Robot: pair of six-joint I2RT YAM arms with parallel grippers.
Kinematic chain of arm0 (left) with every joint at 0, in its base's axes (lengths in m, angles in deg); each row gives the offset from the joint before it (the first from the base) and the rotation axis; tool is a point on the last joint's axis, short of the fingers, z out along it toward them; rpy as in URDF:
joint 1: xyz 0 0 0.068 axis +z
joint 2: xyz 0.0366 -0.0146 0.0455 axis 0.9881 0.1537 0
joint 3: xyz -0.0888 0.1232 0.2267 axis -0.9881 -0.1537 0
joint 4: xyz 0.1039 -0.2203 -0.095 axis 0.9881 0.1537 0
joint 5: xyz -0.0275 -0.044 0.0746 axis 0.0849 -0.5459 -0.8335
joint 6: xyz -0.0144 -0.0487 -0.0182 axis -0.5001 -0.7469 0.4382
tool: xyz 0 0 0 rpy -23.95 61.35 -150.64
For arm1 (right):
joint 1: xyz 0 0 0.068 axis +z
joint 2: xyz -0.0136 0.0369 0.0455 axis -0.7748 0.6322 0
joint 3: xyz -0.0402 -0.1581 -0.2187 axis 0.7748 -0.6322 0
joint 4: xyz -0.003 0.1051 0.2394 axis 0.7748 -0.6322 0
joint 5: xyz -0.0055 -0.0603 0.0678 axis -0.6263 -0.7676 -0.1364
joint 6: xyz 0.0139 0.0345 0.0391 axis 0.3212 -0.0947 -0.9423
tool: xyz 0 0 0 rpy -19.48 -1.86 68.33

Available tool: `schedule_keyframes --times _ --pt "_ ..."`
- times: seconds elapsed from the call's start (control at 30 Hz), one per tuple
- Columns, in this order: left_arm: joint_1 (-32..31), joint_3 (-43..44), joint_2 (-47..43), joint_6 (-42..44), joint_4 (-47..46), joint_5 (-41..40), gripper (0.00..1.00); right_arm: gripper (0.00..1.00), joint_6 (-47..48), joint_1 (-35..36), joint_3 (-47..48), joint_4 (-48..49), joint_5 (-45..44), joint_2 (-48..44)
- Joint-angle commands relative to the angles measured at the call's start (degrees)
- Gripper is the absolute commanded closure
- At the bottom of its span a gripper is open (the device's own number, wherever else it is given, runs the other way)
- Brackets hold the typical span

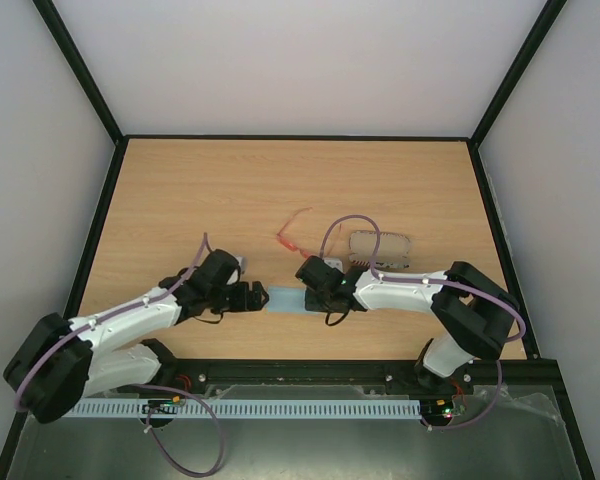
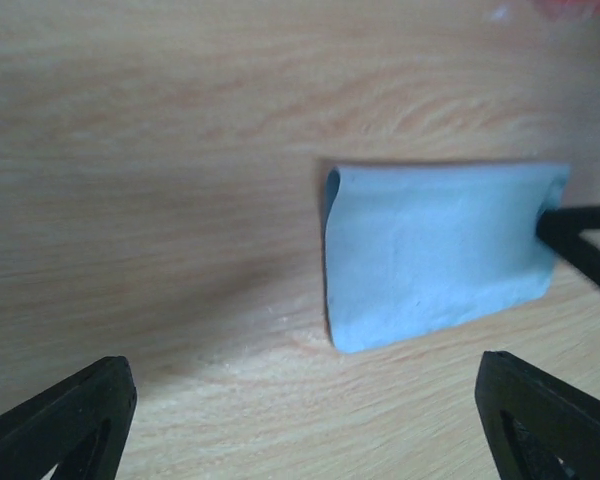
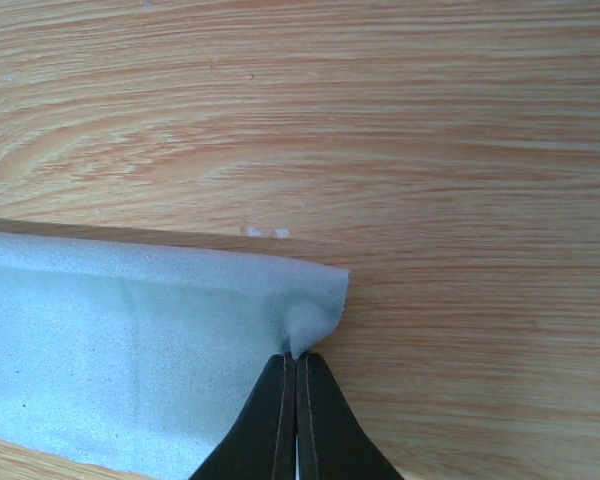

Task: Organize the sunglasses
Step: Pick up the glasses cleaning cloth from the center of the board.

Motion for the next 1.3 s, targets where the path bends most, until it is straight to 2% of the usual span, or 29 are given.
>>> schedule_keyframes --times 0.0,0.2,0.33,0.47,0.9,1.13,1.27 --pt "-3.25 -0.11 3.44 -2.30 0.03 -2.87 0.09 0.99 1.54 0.31 -1.25 -7.56 -2.59 0.12" --pt "-6.23 3.83 8.67 -2.81 2.34 -9.29 0.37 0.99 2.48 0.31 -1.47 -6.28 -1.68 -0.01" --pt "-8.19 6.91 13.23 -3.47 3.05 -11.89 0.49 0.99 2.87 0.28 -1.95 -4.96 -1.10 -0.04" --pt "-9.67 8.69 17.15 -4.34 2.15 -12.09 0.55 0.99 3.13 0.31 -2.71 -3.41 -0.51 -0.44" --pt "-13.30 12.21 24.75 -5.24 1.05 -11.32 0.64 0.99 3.77 0.27 -4.02 -1.15 0.63 -1.07" --pt "-13.64 11.54 25.12 -5.46 1.52 -12.04 0.71 0.99 3.94 0.32 -4.28 -0.86 0.82 -1.06" --pt "-13.70 11.10 24.89 -5.46 1.57 -12.20 0.79 0.99 3.94 0.28 -4.30 -0.75 0.85 -1.00"
